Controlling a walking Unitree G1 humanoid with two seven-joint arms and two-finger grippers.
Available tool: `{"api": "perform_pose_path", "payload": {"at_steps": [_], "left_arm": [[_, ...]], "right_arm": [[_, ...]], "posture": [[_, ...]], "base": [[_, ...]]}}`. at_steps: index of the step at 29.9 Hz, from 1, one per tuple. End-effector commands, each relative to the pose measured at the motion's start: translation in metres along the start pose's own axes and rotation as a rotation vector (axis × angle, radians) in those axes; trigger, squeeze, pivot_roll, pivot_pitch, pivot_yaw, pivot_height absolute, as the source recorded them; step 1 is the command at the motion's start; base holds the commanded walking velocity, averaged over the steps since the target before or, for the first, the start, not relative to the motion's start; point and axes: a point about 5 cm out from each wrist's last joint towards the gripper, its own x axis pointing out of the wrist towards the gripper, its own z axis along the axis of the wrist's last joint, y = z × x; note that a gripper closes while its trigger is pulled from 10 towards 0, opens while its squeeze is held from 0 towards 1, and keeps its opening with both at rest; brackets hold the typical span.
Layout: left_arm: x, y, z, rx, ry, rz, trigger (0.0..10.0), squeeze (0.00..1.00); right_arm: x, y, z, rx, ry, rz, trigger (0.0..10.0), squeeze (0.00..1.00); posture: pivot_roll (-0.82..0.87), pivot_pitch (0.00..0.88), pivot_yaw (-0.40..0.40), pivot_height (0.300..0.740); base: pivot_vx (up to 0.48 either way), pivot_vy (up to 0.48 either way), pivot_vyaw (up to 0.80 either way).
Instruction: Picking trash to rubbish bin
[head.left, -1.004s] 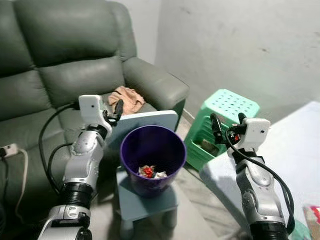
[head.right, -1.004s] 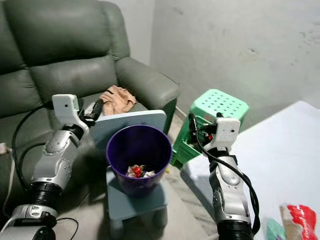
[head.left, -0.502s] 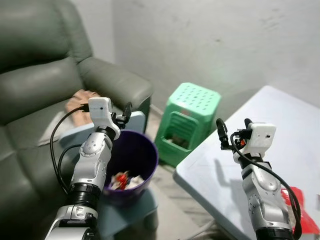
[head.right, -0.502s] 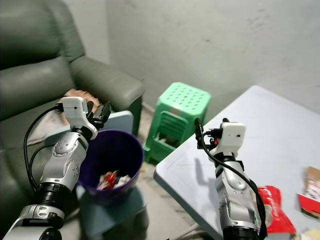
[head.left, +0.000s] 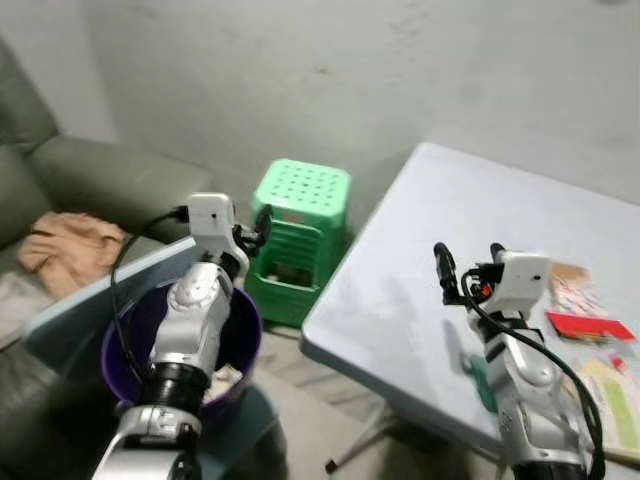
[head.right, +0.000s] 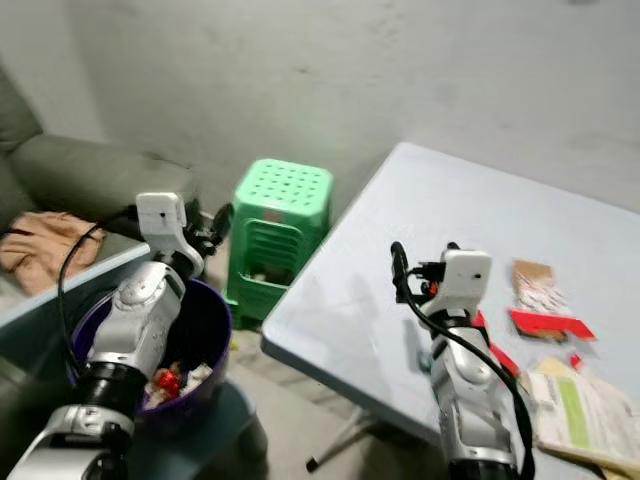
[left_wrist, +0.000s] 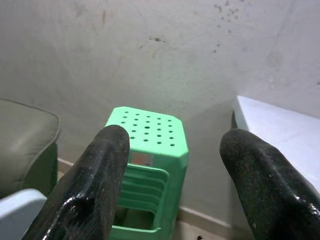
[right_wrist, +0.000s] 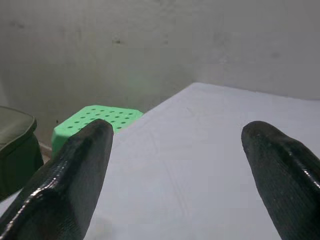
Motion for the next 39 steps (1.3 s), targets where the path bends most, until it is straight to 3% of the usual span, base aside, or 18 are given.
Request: {"api": "perform_pose_path", "payload": {"at_steps": [1, 12, 24, 39], "left_arm": [[0.002, -0.01, 0.001, 0.001, -0.006, -0.029, 10.0, 0.0], [-0.001, -0.013, -0.001, -0.017, -0.012, -0.059, 10.0, 0.0], [-0.015, -0.028, -0.015, 0.007, 0.01, -0.149, 10.0, 0.0], [-0.016, -0.025, -0.008, 0.036, 0.008, -0.183, 10.0, 0.0]], "right_arm": [[0.0, -0.007, 0.004, -0.016, -0.006, -0.016, 10.0, 0.0], [-0.001, -0.007, 0.004, -0.011, -0.002, -0.031, 10.0, 0.0], [-0.011, -0.01, -0.002, -0.004, 0.012, -0.03, 10.0, 0.0], [-0.011, 0.003, -0.005, 0.025, -0.002, -0.041, 10.0, 0.0]], "posture": [[-0.06, 0.0, -0.049, 0.74], [-0.06, 0.0, -0.051, 0.74], [-0.06, 0.0, -0.046, 0.74], [-0.06, 0.0, 0.004, 0.74]], "base": [[0.0, 0.0, -0.76], [0.0, 0.0, -0.71], [0.0, 0.0, 0.0], [0.0, 0.0, 0.0]]}}
